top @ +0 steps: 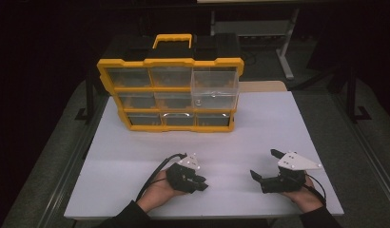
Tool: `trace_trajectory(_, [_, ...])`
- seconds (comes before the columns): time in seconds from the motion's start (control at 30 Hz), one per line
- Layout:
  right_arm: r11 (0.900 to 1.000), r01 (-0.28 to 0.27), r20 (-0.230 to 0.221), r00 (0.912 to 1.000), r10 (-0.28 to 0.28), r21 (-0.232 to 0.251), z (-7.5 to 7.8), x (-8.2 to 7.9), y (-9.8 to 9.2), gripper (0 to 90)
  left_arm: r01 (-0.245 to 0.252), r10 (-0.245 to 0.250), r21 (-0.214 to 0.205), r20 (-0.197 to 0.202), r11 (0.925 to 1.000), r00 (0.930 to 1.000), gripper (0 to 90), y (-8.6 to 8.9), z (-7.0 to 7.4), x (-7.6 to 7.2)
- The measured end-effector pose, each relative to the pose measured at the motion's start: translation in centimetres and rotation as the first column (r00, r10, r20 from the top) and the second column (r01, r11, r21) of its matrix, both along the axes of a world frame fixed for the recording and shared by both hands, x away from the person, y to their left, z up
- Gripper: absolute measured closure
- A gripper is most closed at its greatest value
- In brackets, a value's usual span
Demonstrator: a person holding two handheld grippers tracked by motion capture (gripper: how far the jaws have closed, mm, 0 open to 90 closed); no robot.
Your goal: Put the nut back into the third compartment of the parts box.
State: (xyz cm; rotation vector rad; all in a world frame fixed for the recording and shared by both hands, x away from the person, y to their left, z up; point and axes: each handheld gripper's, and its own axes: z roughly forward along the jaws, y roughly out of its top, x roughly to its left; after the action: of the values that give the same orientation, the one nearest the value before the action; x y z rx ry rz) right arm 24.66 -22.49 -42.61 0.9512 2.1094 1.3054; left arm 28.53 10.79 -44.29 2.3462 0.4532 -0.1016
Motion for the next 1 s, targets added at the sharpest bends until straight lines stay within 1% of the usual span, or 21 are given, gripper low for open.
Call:
trace_trajectory(0.1, [1.0000, 0.002, -0.001, 1.0000, -0.002, 0.002, 0.0, 0.0, 0.0, 0.0, 0.003, -0.003, 0.001, -0.002, 1.0000, 1.0000, 70.6, 0.0, 0.0, 0.1])
trace_trajectory(0.3, [1.0000, 0.002, -0.001, 1.0000, -0.002, 0.002, 0.0, 0.0, 0.0, 0.0, 0.000, 0.000, -0.015, -0.012, 0.9999, 0.9999, 70.6, 0.2, 0.2, 0.3])
trace_trajectory(0.33, [1.0000, 0.001, -0.002, 1.0000, -0.001, 0.002, 0.0, 0.0, 0.0, 0.0, -0.006, 0.005, -0.025, -0.020, 0.9997, 0.9998, 70.6, 0.3, 0.4, 0.4])
trace_trajectory(0.43, [1.0000, 0.003, -0.005, 1.0000, -0.003, 0.003, 0.0, 0.0, 0.0, 0.0, -0.003, 0.002, -0.039, -0.027, 0.9992, 0.9996, 70.6, 0.5, 0.7, 0.6])
trace_trajectory(0.47, [1.0000, 0.002, -0.004, 1.0000, -0.002, 0.003, 0.0, 0.0, 0.0, 0.0, 0.000, -0.001, -0.040, -0.036, 0.9992, 0.9994, 70.6, 0.5, 0.9, 0.6])
trace_trajectory(0.5, [1.0000, 0.002, -0.005, 1.0000, -0.002, 0.002, 0.0, 0.0, 0.0, 0.0, -0.003, 0.002, -0.050, -0.039, 0.9987, 0.9992, 70.6, 0.6, 1.0, 0.7])
trace_trajectory(0.53, [1.0000, 0.003, -0.005, 1.0000, -0.003, 0.003, 0.0, 0.0, 0.0, 0.0, -0.004, 0.002, -0.051, -0.039, 0.9987, 0.9992, 70.6, 0.6, 1.1, 0.7])
trace_trajectory(0.57, [1.0000, 0.003, -0.005, 1.0000, -0.003, 0.003, 0.0, 0.0, 0.0, 0.0, -0.006, 0.003, -0.064, -0.042, 0.9980, 0.9991, 70.6, 0.7, 1.2, 0.8])
trace_trajectory(0.6, [1.0000, 0.003, -0.005, 1.0000, -0.003, 0.002, 0.0, 0.0, 0.0, 0.0, -0.002, 0.000, -0.060, -0.040, 0.9982, 0.9992, 70.6, 0.7, 1.3, 0.9])
trace_trajectory(0.67, [1.0000, 0.003, -0.005, 1.0000, -0.003, 0.003, 0.0, 0.0, 0.0, 0.0, -0.009, 0.006, -0.065, -0.047, 0.9979, 0.9989, 70.6, 0.8, 1.4, 0.9])
trace_trajectory(0.77, [1.0000, 0.002, -0.004, 1.0000, -0.002, 0.001, 0.0, 0.0, 0.0, 0.0, 0.003, -0.006, -0.063, -0.043, 0.9980, 0.9991, 70.6, 0.8, 1.7, 1.0])
trace_trajectory(0.9, [1.0000, 0.000, 0.002, 1.0000, 0.000, 0.003, 0.0, 0.0, 0.0, 0.0, 0.002, -0.006, -0.077, -0.049, 0.9970, 0.9988, 70.6, 0.8, 2.2, 1.0])
trace_trajectory(0.97, [1.0000, 0.002, 0.002, 1.0000, -0.002, 0.005, 0.0, 0.0, 0.0, 0.0, 0.004, -0.008, -0.073, -0.047, 0.9973, 0.9988, 70.6, 0.9, 2.4, 1.0])
trace_trajectory(1.0, [1.0000, 0.004, 0.000, 1.0000, -0.004, 0.006, 0.1, 0.0, -0.1, 0.0, 0.003, -0.007, -0.083, -0.050, 0.9965, 0.9987, 70.6, 1.0, 2.7, 1.0])
